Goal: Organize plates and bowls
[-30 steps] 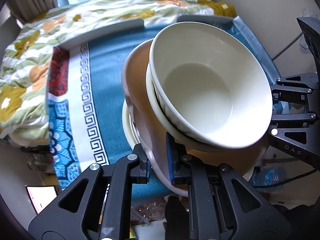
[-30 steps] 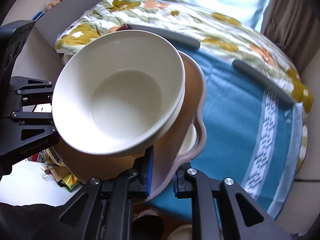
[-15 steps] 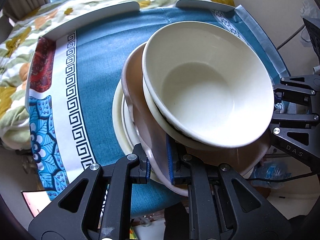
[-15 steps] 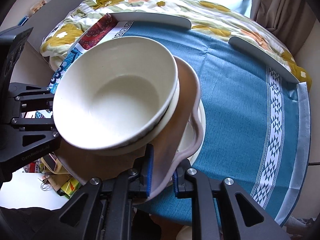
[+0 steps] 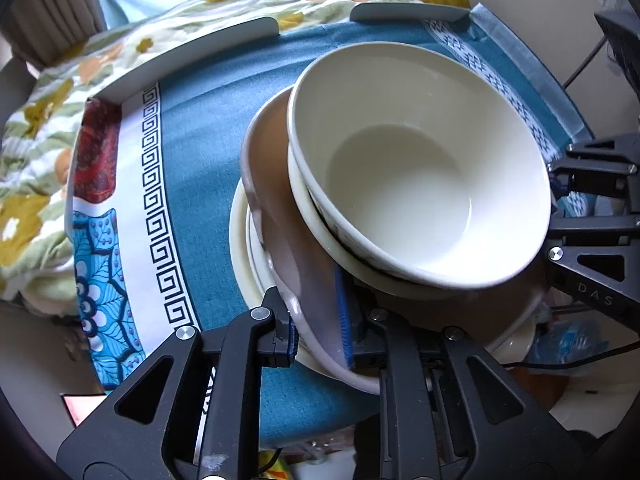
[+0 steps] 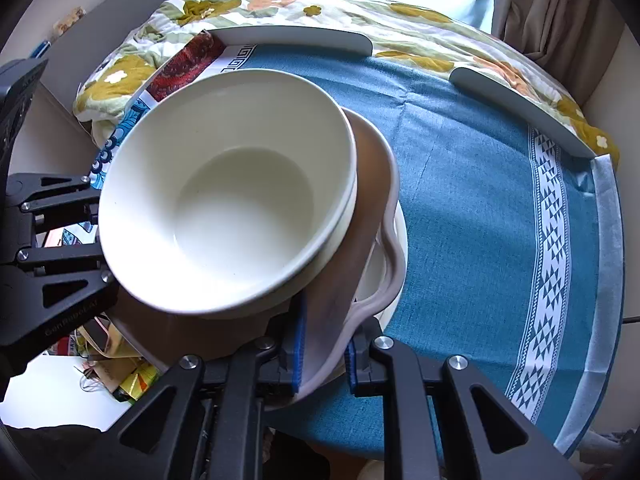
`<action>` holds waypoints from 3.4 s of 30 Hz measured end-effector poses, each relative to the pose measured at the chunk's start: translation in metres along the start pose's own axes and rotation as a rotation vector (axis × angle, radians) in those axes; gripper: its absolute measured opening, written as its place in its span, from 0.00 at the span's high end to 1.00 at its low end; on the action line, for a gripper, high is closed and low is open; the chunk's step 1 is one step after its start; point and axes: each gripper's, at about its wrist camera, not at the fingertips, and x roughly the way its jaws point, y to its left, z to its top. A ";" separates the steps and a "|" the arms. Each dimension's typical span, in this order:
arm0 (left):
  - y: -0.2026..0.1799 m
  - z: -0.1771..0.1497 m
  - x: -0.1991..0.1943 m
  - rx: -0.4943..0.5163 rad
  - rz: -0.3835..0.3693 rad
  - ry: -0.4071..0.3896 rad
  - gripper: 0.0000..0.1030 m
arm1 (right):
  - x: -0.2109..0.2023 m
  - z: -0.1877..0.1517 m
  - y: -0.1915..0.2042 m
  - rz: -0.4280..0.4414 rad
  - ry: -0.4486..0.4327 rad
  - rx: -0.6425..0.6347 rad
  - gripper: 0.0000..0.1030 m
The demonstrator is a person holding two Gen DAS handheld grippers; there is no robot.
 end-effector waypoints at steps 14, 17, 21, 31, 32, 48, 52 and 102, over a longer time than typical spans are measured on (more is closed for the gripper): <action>-0.004 0.004 -0.016 0.068 -0.004 0.052 0.72 | -0.014 0.002 -0.003 0.008 0.031 0.030 0.79; -0.004 0.002 -0.030 0.083 -0.001 0.042 0.67 | -0.025 0.000 -0.004 0.012 0.026 0.049 0.79; -0.002 -0.003 -0.054 0.076 -0.008 0.014 0.66 | -0.046 -0.006 -0.006 0.022 0.009 0.091 0.79; -0.005 -0.004 -0.158 -0.070 -0.014 -0.220 0.58 | -0.148 -0.022 -0.002 -0.006 -0.223 0.177 0.77; -0.007 -0.004 -0.172 -0.081 -0.007 -0.262 0.47 | -0.159 -0.022 -0.002 -0.012 -0.254 0.187 0.68; -0.029 -0.024 -0.281 -0.249 0.190 -0.655 0.00 | -0.271 -0.049 0.002 -0.187 -0.679 0.275 0.00; -0.038 -0.036 -0.294 -0.254 0.206 -0.713 0.00 | -0.270 -0.053 -0.001 -0.188 -0.682 0.287 0.00; -0.058 -0.055 -0.305 -0.274 0.233 -0.745 0.00 | -0.294 -0.065 -0.003 -0.248 -0.731 0.290 0.00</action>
